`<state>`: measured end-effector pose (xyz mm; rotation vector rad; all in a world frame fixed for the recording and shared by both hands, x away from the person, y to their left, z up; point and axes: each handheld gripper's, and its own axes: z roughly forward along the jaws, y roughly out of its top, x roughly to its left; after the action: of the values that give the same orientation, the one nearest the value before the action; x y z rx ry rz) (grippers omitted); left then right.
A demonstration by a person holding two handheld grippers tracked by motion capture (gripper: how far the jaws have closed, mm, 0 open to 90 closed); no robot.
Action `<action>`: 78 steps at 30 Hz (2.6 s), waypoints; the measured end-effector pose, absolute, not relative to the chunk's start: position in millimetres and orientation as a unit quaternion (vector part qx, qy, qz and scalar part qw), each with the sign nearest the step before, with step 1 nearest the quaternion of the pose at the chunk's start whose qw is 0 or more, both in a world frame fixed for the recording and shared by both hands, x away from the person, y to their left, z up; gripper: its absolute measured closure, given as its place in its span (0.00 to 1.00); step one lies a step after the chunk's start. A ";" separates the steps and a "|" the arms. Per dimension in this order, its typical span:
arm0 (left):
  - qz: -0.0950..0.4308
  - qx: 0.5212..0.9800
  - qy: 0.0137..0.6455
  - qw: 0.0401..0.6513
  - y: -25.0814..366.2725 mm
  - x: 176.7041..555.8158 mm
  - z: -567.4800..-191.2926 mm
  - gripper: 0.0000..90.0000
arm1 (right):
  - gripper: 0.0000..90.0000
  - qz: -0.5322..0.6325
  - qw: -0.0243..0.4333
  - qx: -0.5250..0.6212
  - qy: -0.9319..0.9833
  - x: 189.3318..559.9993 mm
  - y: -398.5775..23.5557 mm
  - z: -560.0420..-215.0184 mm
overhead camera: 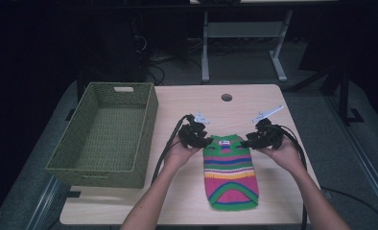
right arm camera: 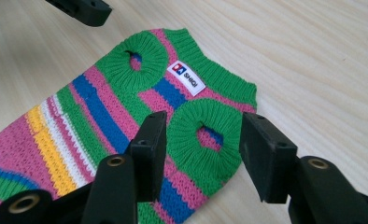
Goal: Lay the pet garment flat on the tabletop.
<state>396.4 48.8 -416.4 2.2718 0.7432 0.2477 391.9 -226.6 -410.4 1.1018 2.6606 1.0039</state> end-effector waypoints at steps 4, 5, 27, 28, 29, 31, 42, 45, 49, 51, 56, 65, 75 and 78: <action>0.093 0.884 0.280 0.362 49.5 391.3 -418.0 0.66 | 0.55 0.327 0.042 0.358 0.874 389.5 -229.9 -411.2; 0.091 0.885 0.279 0.362 49.8 389.7 -418.6 0.66 | 0.55 0.325 0.041 0.356 0.875 387.9 -230.3 -411.3; 0.048 0.910 0.203 0.359 51.9 339.1 -413.4 1.00 | 0.94 0.317 0.044 0.298 0.899 334.3 -233.0 -410.0; 0.045 0.916 0.195 0.348 49.8 334.4 -415.6 1.00 | 1.00 0.316 0.043 0.292 0.901 329.8 -232.7 -411.4; 0.043 0.916 0.196 0.346 48.7 332.5 -416.7 1.00 | 1.00 0.317 0.041 0.290 0.902 328.0 -232.2 -412.8; 0.041 0.918 0.195 0.343 47.9 329.6 -418.6 1.00 | 1.00 0.314 0.038 0.289 0.903 326.5 -231.6 -413.7; 0.018 0.934 0.174 0.312 40.0 311.4 -438.4 1.00 | 1.00 0.286 0.024 0.271 0.919 306.9 -222.5 -437.9; 0.016 0.936 0.174 0.307 39.8 310.6 -440.9 1.00 | 1.00 0.282 0.025 0.266 0.921 306.3 -221.6 -441.0; 0.014 0.941 0.172 0.293 39.3 310.7 -445.8 1.00 | 1.00 0.270 0.021 0.267 0.925 304.9 -216.9 -446.5; 0.017 0.943 0.169 0.286 39.9 311.4 -447.9 1.00 | 1.00 0.265 0.023 0.263 0.927 305.1 -215.6 -447.9; 0.020 0.943 0.171 0.283 43.0 313.6 -449.8 1.00 | 1.00 0.261 0.026 0.263 0.928 306.0 -211.3 -448.8; 0.020 0.940 0.191 0.283 53.1 319.8 -449.8 1.00 | 1.00 0.265 0.030 0.258 0.929 309.1 -202.5 -449.8; 0.020 0.932 0.215 0.291 63.4 327.8 -450.9 1.00 | 1.00 0.271 0.031 0.264 0.925 317.1 -191.7 -450.7; 0.020 0.926 0.229 0.299 66.1 330.7 -451.9 1.00 | 1.00 0.274 0.030 0.270 0.923 321.4 -188.8 -451.2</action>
<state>330.7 66.1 -451.9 2.4598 0.6087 0.0528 321.4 -188.8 -451.2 0.8307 2.8438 0.8454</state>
